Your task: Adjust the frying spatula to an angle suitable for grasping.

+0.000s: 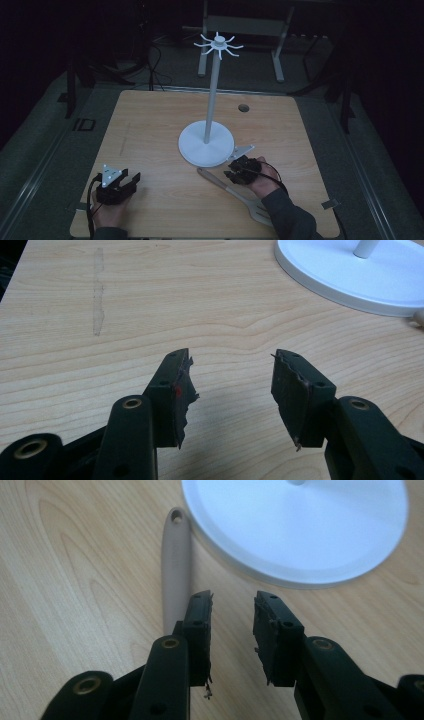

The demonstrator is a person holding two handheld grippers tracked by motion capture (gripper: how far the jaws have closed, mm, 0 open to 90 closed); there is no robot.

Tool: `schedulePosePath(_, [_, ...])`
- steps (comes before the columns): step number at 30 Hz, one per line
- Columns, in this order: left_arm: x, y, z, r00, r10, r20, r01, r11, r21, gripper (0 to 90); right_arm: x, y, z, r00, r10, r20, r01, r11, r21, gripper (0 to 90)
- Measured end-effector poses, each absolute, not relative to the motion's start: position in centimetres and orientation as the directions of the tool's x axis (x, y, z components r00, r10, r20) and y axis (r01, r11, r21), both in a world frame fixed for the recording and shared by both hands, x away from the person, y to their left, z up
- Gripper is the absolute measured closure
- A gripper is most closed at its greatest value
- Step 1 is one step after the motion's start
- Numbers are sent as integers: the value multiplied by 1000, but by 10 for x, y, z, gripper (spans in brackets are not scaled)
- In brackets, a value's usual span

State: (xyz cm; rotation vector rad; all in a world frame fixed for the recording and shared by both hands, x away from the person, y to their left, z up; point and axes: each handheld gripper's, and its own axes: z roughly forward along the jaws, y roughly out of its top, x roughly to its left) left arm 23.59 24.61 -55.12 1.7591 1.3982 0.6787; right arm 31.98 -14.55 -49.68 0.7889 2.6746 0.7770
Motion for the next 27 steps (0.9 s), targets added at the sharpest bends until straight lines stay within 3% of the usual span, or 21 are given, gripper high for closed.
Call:
schedulePosePath(13, [236,246,-551,255,965,-55,555,-100,826,500,315,-126,-525,-860,508,-49,430,772,468,660])
schedulePosePath(20, [236,246,-551,254,966,-55,555,-99,826,500,317,-121,-534,-870,493,-12,448,800,399,709])
schedulePosePath(27, [236,246,-552,252,966,-56,555,-97,826,500,320,-134,-527,-850,526,-35,452,761,466,730])
